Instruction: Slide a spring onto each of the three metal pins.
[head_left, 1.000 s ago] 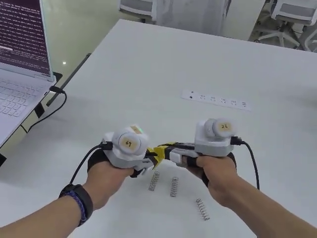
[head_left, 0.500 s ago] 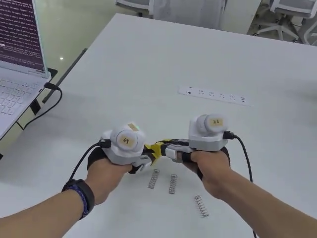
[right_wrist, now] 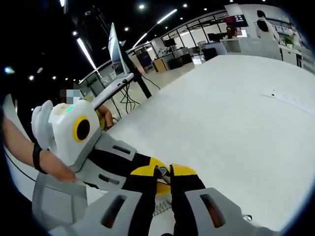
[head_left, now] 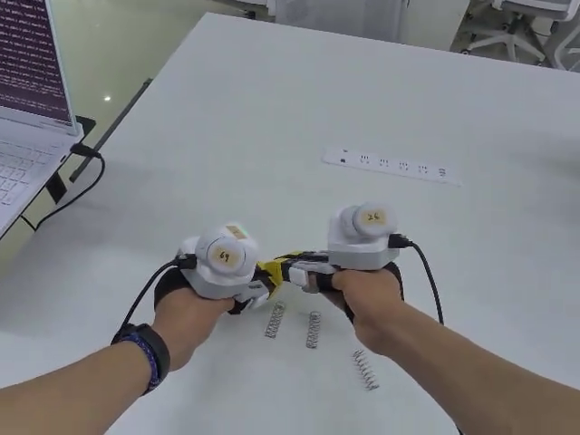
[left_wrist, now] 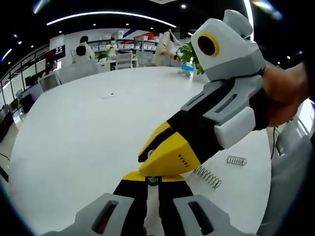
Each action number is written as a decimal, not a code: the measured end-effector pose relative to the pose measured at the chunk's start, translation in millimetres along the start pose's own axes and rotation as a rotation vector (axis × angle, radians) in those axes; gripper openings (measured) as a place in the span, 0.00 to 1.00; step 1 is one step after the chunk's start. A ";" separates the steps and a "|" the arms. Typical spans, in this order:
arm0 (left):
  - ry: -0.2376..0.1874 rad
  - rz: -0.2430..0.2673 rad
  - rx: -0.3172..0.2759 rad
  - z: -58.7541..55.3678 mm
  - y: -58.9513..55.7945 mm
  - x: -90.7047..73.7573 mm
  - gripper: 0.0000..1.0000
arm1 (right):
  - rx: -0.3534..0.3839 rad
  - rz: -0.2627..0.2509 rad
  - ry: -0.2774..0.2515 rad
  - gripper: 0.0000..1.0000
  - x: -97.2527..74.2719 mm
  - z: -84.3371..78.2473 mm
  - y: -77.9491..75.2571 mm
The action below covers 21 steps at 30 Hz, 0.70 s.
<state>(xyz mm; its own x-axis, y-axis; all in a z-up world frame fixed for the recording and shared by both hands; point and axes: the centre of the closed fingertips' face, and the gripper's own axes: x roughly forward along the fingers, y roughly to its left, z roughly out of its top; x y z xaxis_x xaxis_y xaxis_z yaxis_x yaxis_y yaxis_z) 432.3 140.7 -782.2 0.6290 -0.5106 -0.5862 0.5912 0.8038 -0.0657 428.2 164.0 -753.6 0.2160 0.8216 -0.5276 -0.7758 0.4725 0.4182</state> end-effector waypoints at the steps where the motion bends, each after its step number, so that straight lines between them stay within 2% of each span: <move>1: 0.001 0.000 -0.001 -0.7 0.1 0.4 0.00 | 0.001 -0.001 0.002 0.08 0.3 -0.7 -0.3; 14: 0.009 0.003 -0.011 -8.2 1.3 5.5 0.00 | -0.012 -0.015 0.030 0.08 4.7 -7.0 -3.8; 18: 0.017 0.003 0.004 -10.4 -0.4 5.9 0.00 | -0.030 -0.015 0.041 0.08 5.8 -10.6 -4.0; 21: 0.009 0.007 -0.008 -11.6 0.0 7.3 0.00 | -0.033 -0.016 0.040 0.08 6.3 -11.4 -3.5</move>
<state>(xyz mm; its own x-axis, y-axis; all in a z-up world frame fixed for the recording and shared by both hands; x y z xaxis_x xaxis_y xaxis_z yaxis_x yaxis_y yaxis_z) 431.0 140.5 -795.8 0.6285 -0.5024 -0.5938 0.5829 0.8097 -0.0680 425.6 163.8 -766.8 0.2047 0.8003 -0.5635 -0.7919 0.4738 0.3852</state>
